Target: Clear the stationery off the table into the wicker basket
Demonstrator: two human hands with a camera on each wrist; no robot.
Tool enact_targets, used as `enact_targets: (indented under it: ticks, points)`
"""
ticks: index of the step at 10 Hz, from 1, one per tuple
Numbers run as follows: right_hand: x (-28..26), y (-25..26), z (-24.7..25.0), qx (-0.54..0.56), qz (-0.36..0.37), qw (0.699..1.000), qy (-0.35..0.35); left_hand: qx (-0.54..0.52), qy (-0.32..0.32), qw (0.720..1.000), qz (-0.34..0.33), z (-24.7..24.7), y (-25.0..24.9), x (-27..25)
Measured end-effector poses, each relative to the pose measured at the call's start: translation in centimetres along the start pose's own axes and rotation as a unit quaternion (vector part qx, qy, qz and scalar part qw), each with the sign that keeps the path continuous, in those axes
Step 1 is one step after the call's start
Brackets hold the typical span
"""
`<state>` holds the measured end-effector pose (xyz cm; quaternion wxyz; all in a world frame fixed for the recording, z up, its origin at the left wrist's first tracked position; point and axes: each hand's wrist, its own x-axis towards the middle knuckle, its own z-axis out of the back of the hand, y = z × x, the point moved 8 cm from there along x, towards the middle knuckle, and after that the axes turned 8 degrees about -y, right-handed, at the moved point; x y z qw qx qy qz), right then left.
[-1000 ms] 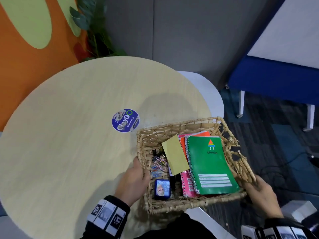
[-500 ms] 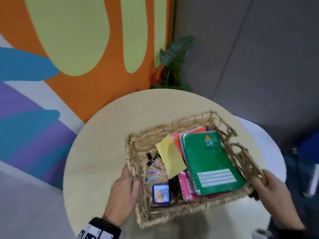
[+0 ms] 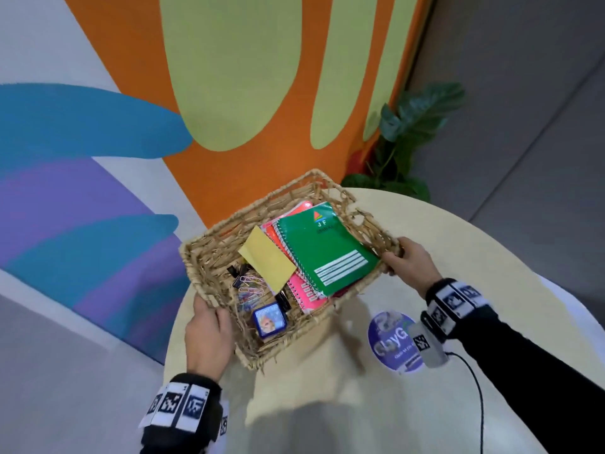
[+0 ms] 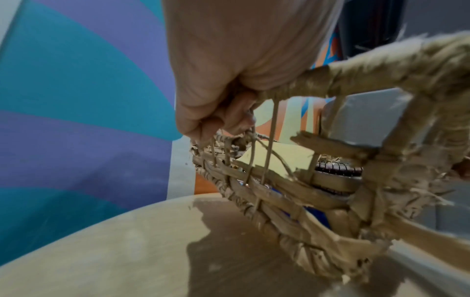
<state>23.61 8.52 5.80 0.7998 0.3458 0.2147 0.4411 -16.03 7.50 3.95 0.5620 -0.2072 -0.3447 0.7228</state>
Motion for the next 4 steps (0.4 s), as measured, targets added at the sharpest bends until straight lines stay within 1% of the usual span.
enact_targets:
  ticks: [1,2,3,4]
  points:
    - [3.7,0.2,-4.4,-0.035,0.011,0.999,0.027,0.006,-0.001,0.999,0.036,-1.9,1.7,2.8]
    - [5.4,0.1,-6.4,-0.053,0.012,0.998,0.043,0.009,0.01,0.999,0.051,-3.1,2.5,4.0]
    - [7.0,0.6,-8.2,-0.07,-0.003,0.996,0.053,0.007,0.02,0.996,0.082,-4.1,2.8,5.5]
    - [7.8,1.1,-8.3,-0.101,-0.014,0.993,0.06,-0.003,0.026,0.996,0.087,-4.3,3.0,5.9]
